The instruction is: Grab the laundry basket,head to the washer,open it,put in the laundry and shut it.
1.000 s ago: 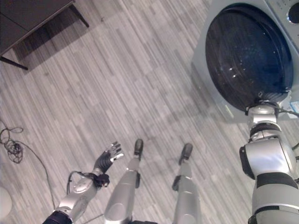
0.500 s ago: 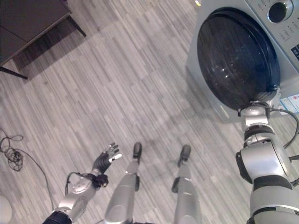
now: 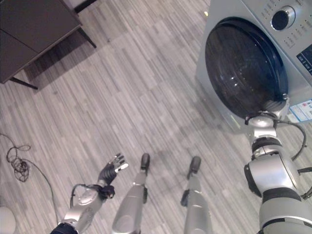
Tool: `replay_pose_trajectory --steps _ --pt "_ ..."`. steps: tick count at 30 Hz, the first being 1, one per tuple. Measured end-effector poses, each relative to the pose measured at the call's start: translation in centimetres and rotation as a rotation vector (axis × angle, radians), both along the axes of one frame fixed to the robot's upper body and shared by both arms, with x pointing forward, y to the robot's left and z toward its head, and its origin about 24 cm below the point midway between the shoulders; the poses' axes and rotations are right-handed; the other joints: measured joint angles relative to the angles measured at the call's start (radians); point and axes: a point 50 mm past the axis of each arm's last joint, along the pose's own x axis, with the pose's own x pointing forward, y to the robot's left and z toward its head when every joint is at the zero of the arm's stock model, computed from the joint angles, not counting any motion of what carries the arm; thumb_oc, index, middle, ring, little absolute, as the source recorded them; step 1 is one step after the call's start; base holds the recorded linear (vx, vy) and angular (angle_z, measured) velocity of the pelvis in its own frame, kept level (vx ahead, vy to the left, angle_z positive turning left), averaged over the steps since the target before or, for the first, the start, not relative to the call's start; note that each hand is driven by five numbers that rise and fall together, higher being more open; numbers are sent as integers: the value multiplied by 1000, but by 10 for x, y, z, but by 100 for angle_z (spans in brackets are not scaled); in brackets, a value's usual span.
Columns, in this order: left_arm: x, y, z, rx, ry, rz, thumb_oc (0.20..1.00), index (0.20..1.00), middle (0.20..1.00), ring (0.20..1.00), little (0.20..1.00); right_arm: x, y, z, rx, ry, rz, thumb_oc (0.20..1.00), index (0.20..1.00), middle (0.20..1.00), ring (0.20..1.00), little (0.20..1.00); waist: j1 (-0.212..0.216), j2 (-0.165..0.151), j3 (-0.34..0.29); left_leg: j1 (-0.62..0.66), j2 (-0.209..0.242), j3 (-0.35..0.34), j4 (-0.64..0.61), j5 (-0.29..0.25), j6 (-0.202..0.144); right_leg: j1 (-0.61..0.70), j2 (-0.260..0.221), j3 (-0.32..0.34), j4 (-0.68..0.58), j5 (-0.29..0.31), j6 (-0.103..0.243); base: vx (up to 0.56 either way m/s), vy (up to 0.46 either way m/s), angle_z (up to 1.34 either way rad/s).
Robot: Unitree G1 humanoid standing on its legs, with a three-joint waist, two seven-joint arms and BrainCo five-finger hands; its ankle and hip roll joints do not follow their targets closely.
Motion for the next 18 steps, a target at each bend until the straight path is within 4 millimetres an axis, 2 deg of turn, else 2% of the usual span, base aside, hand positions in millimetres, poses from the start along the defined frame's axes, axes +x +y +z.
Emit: replay_pose_trajectory --steps 1,3,4,5,7,8,9,10,11,12,13,14,15,16,17,18 --pt "-2 -1 -3 -1 12 5 1000 1000 1000 1000 1000 -1 5 -10 22 16 6 200 200 200 200 200 0 -4 -12 1 0 0 0 -1 -1 1 0 0 0 0 1 0 0 0" --pt "-3 -2 -6 -1 23 9 1000 1000 1000 1000 1000 -4 26 -44 106 58 27 200 200 200 200 200 -1 -19 -37 4 2 0 0 -3 -4 8 2 0 -7 -1 1 76 -49 0" --pt "-3 -3 -7 -1 27 13 1000 1000 1000 1000 1000 -7 47 -69 175 88 58 200 200 200 200 200 0 -29 -42 21 6 -3 -4 -6 -8 25 3 -2 -9 -10 3 81 -50 1" --pt "-4 -1 -8 3 32 16 1000 1000 1000 1000 1000 -7 60 -80 217 97 79 200 200 200 200 200 0 -35 -46 23 6 -9 -5 -7 -8 30 5 -2 -9 -13 6 0 0 0" --pt "-5 -2 -9 2 36 18 1000 1000 1000 1000 1000 -8 92 -98 285 94 154 200 200 200 200 200 5 -31 -53 16 24 -49 -6 -13 -10 31 14 -25 -2 -45 48 1 -6 -8" --pt "-5 -3 -8 2 31 13 1000 1000 1000 1000 1000 -6 113 -104 354 67 200 200 200 200 200 200 34 -26 -59 -1 48 -56 -6 -14 -11 -10 32 -28 78 -70 27 0 0 0" --pt "-3 -2 -6 5 21 12 1000 1000 1000 1000 1000 -2 128 -100 398 32 248 200 200 200 200 200 49 -29 -61 -25 42 -70 -6 -24 -17 -52 25 -34 158 -110 5 -2 -20 66" --pt "9 -9 -3 18 14 -23 1000 1000 1000 1000 1000 9 150 -87 444 -22 384 200 200 200 200 200 57 -39 -64 -104 -10 -89 79 -43 -52 -69 -23 -80 97 -109 -4 1 -26 92" --pt "9 -13 -6 26 32 -44 1000 1000 1000 1000 1000 13 166 -83 478 -40 440 200 200 200 200 200 79 -30 -67 -101 -37 -83 128 -48 -51 -60 -25 -82 52 -111 11 4 -13 49" --pt "5 -13 -8 25 41 -42 1000 1000 1000 1000 1000 15 189 -82 497 -22 518 200 200 200 200 200 115 -1 -75 -38 -19 -88 71 -62 -16 -48 -1 -83 25 -111 49 0 0 0" --pt "7 -12 -6 26 28 -42 1000 1000 1000 1000 1000 14 206 -84 523 -3 573 200 200 200 200 200 117 5 -73 -23 -17 -92 29 -63 -18 -46 -4 -81 32 -99 51 -11 -20 8" --pt "8 -11 -4 30 19 -42 1000 1000 1000 1000 1000 13 215 -86 541 5 592 495 495 495 495 495 116 2 -71 -16 -21 -95 15 -60 -21 -40 -6 -82 31 -82 46 -16 -20 70" --pt "10 -10 -2 34 12 -42 1000 1000 1000 1000 1000 11 228 -90 566 22 621 561 561 561 561 561 117 2 -70 -15 -22 -111 9 -59 -23 -29 -5 -82 29 -50 39 -15 -6 66" --pt "8 -8 -3 43 19 -45 1000 1000 1000 1000 1000 7 257 -90 600 42 700 564 564 564 564 564 146 -20 -55 -16 -18 -113 23 -61 -22 -9 6 -86 0 -50 39 -14 2 40" --pt "4 -7 -6 49 33 -48 1000 1000 1000 1000 1000 6 264 -89 610 44 722 639 639 639 639 639 148 -31 -47 -15 -20 -111 27 -62 -22 -6 6 -83 -9 -54 44 -9 4 -12" --pt "-2 -7 -11 49 58 -52 1000 1000 1000 1000 1000 7 270 -86 609 43 740 718 718 718 718 718 156 -31 -31 -16 -10 -114 36 -65 -17 -6 9 -81 -9 -97 100 -9 22 -70"
